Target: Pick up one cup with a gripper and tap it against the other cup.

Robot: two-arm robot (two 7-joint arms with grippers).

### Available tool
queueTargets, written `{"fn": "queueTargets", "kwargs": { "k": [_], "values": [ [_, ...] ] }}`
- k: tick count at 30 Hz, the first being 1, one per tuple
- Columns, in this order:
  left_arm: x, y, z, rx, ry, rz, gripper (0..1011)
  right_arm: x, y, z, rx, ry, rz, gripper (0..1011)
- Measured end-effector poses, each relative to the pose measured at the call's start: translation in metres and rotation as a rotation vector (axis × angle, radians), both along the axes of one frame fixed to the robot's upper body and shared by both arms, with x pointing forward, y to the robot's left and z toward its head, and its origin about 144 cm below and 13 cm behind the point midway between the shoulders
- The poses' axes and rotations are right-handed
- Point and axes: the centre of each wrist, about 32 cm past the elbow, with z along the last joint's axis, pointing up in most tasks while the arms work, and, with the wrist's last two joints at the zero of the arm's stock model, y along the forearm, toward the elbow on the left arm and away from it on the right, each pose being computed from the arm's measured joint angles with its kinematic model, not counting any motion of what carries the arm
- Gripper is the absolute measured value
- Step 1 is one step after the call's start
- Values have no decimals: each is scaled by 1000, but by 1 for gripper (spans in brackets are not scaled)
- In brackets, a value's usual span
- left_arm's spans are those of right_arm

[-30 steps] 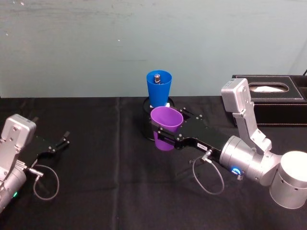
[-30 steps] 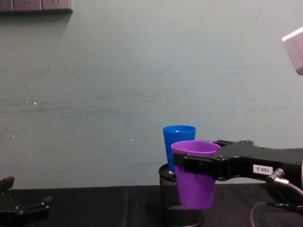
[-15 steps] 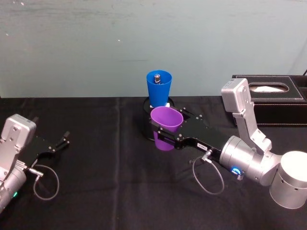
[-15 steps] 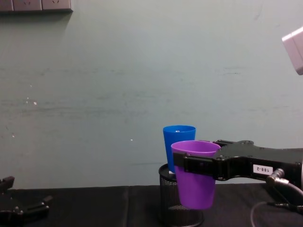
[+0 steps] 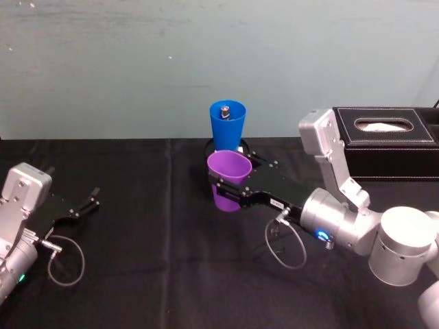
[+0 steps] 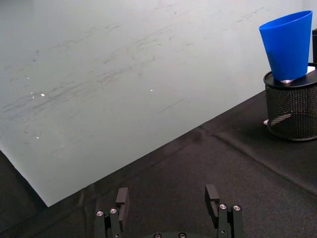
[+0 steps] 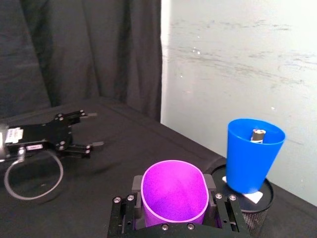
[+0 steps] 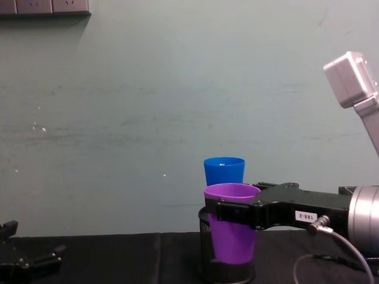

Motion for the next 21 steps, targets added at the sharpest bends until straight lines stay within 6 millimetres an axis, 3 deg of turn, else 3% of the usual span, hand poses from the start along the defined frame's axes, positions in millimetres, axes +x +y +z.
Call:
{"fn": "queueTargets", "kwargs": {
  "k": [21],
  "values": [
    [0, 0, 0, 0, 0, 0, 1000, 39, 9, -1, 14, -38, -79, 718]
  ]
}}
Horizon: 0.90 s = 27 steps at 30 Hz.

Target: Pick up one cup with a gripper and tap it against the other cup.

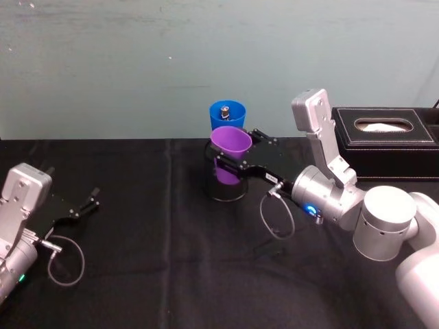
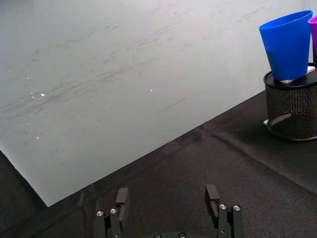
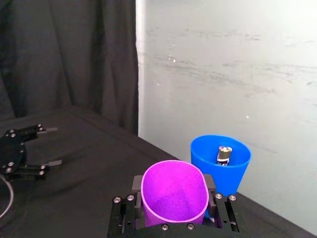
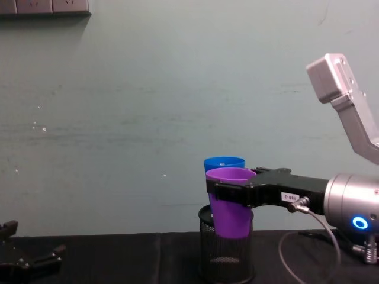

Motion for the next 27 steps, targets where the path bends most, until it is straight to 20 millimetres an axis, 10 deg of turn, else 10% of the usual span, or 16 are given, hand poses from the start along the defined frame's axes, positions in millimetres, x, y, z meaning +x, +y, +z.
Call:
{"fn": "queueTargets", "kwargs": {
  "k": [27],
  "values": [
    [0, 0, 0, 0, 0, 0, 1000, 21, 6, 10, 5, -20, -31, 718]
  ]
}}
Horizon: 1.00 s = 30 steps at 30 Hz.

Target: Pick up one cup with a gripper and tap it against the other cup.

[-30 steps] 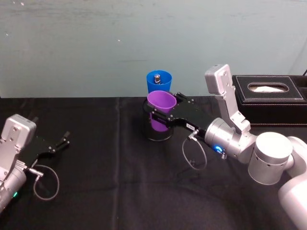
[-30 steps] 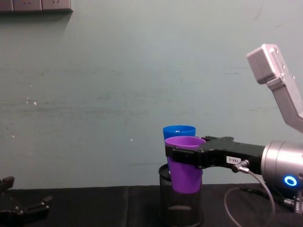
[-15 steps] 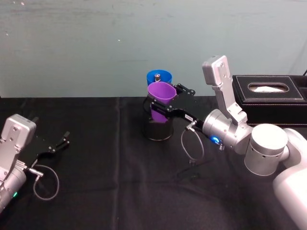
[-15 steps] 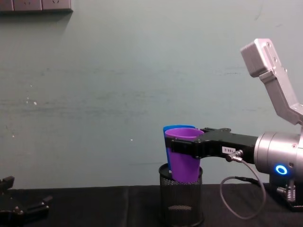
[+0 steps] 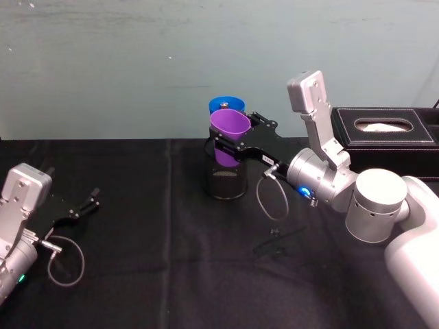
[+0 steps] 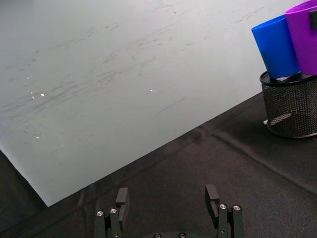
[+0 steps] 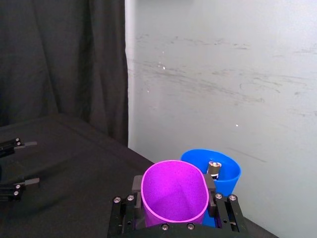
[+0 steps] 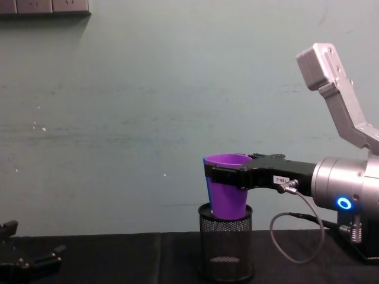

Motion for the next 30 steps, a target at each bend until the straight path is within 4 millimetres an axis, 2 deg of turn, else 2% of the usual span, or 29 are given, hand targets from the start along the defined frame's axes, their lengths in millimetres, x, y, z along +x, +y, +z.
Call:
{"fn": "queueTargets", "kwargs": {
  "k": [30],
  "values": [
    [0, 0, 0, 0, 0, 0, 1000, 7, -1, 9, 15, 11, -17, 718]
  ]
}}
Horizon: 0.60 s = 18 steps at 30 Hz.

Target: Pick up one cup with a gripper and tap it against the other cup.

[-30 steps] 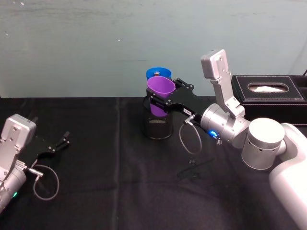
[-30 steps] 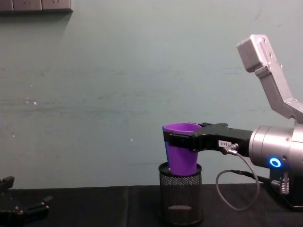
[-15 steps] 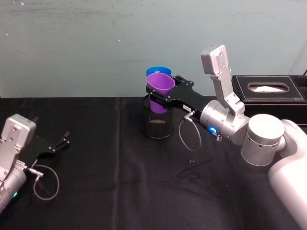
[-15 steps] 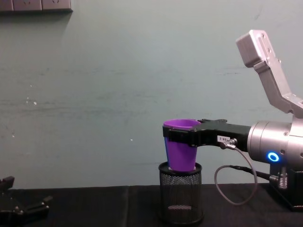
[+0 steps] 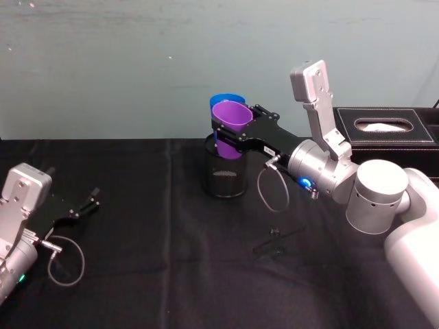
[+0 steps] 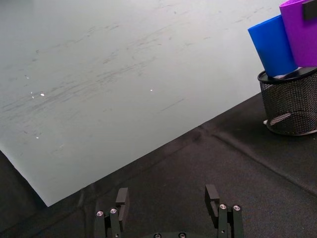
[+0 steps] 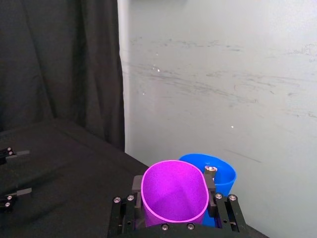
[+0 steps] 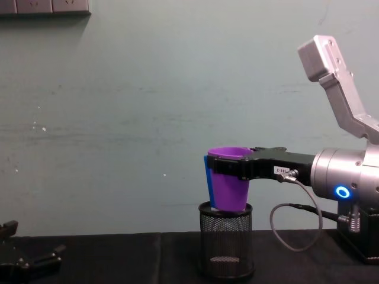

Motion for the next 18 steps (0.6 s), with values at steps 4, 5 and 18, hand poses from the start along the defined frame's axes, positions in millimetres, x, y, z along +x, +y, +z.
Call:
{"fn": "queueTargets", "kwargs": {
  "k": [4, 5, 18],
  "values": [
    [0, 0, 0, 0, 0, 0, 1000, 1, -1, 1, 2, 0, -2, 718],
    [0, 0, 0, 0, 0, 0, 1000, 1, -1, 1, 10, 2, 4, 718],
    [0, 0, 0, 0, 0, 0, 1000, 0, -1, -2, 21, 6, 17, 718]
  ]
}}
